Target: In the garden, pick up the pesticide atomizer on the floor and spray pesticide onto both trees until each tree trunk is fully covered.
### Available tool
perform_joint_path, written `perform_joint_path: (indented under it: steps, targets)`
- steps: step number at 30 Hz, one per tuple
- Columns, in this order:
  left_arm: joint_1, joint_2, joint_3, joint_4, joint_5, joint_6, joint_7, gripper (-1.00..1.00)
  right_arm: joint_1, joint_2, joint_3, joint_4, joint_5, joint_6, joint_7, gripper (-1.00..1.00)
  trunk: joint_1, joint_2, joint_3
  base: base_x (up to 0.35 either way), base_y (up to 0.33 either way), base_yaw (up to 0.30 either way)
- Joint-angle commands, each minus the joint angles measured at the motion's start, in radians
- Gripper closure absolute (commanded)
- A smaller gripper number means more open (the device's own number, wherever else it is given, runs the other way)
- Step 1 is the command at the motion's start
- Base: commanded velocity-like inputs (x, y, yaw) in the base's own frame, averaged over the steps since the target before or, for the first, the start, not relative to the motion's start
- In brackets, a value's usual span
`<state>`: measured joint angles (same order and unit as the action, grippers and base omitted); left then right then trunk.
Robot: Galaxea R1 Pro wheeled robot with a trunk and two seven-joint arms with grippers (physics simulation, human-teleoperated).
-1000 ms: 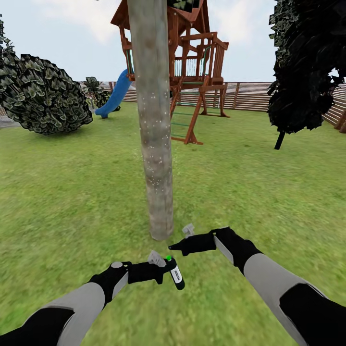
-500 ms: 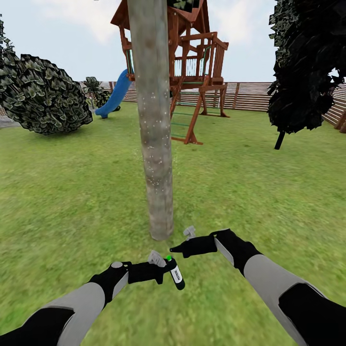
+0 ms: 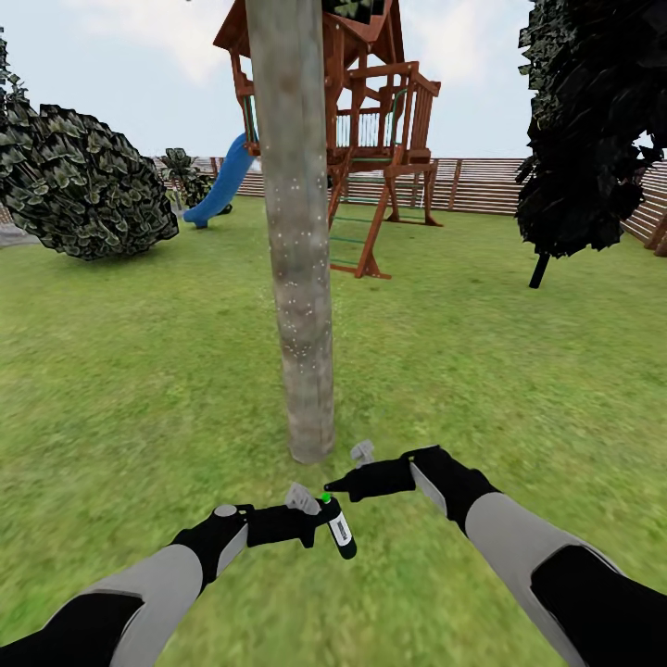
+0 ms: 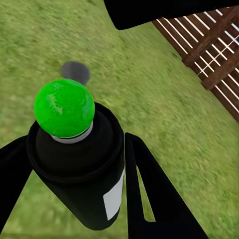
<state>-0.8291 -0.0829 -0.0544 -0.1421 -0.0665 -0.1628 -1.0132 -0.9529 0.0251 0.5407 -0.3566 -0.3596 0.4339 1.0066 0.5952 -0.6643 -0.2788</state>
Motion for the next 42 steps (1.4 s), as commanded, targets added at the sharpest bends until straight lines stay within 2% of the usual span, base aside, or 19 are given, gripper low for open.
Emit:
perform_joint_path:
  steps: [1,8,16,36,42]
  targets:
    - [-0.001,0.0,-0.001,-0.001,-0.006,-0.01,0.001,1.0,-0.001,-0.001,0.005,0.002,-0.01,0.008,0.0,1.0,0.0,-0.001,-0.001,0.0,0.0,0.0]
    - [-0.001,0.0,-0.001,0.0,-0.006,-0.011,0.001,1.0,-0.001,-0.001,0.005,0.004,-0.01,0.007,0.0,1.0,0.0,-0.001,-0.001,0.0,0.0,0.0]
    - [-0.001,0.0,-0.001,0.0,-0.006,-0.011,0.001,1.0,0.0,0.013,0.005,0.007,-0.01,0.007,0.0,1.0,0.0,-0.001,-0.001,0.0,0.0,0.0]
    - [-0.001,0.0,0.001,0.0,-0.006,-0.011,0.001,1.0,0.0,0.003,0.003,0.005,-0.009,0.005,-0.003,1.0,0.0,-0.001,-0.001,0.0,0.0,0.0]
    - [-0.001,0.0,0.001,0.0,-0.006,-0.01,0.001,1.0,0.0,0.004,0.004,0.005,-0.009,0.005,-0.067,1.0,0.0,-0.001,-0.001,0.0,0.0,0.0]
